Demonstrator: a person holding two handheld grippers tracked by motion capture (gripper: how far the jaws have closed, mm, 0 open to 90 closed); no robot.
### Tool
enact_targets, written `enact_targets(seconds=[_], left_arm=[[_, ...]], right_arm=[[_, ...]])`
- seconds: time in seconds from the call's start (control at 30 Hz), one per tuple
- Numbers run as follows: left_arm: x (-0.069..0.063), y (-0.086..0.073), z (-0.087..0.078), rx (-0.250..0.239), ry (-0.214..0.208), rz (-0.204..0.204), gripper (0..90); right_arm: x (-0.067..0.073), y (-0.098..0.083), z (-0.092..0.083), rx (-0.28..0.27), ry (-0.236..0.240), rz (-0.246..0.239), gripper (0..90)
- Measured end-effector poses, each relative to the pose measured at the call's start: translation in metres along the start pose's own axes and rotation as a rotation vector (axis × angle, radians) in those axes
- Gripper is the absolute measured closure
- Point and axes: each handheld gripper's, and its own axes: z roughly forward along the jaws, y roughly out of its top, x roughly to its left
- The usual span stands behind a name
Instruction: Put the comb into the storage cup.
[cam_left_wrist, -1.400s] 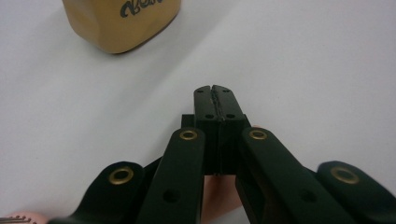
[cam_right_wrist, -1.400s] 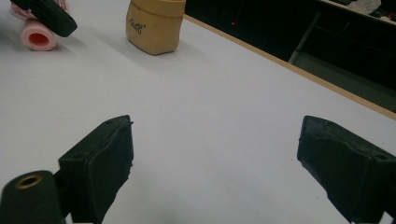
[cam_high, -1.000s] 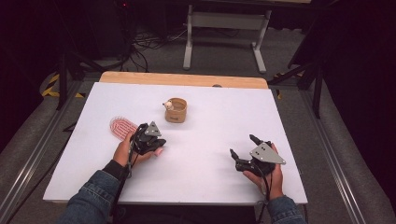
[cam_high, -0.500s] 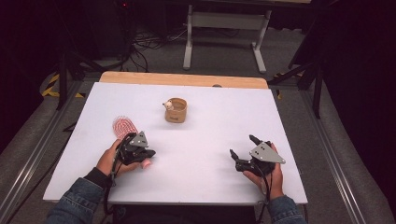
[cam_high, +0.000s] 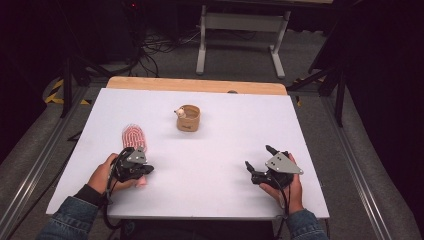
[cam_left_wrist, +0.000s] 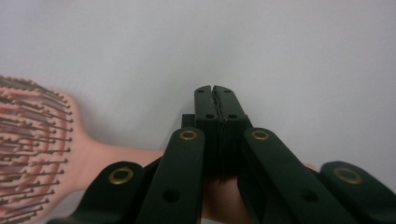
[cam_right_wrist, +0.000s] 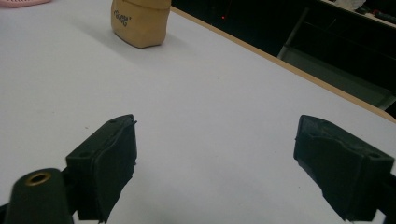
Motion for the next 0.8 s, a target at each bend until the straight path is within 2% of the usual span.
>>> enact_targets(seconds=[0.23, 0.33, 0.53, 0.8], left_arm=[[0.006, -0.011, -0.008, 0.02, 0.018, -0.008, 89.2], [0.009, -0.019, -0.012, 0.023, 0.02, -0.034, 88.9], [0.015, -0.029, -0.019, 0.033, 0.027, -0.04, 89.7], [0.021, -0.039, -0.026, 0.041, 0.041, -0.07, 89.5]], right_arm=[[0.001, 0.0, 0.001, 0.007, 0.004, -0.005, 13.8], [0.0, 0.0, 0.001, 0.008, 0.003, -0.006, 13.8], [0.0, 0.0, 0.001, 0.012, 0.005, -0.006, 13.8], [0.001, 0.0, 0.002, 0.015, 0.007, -0.007, 13.8]])
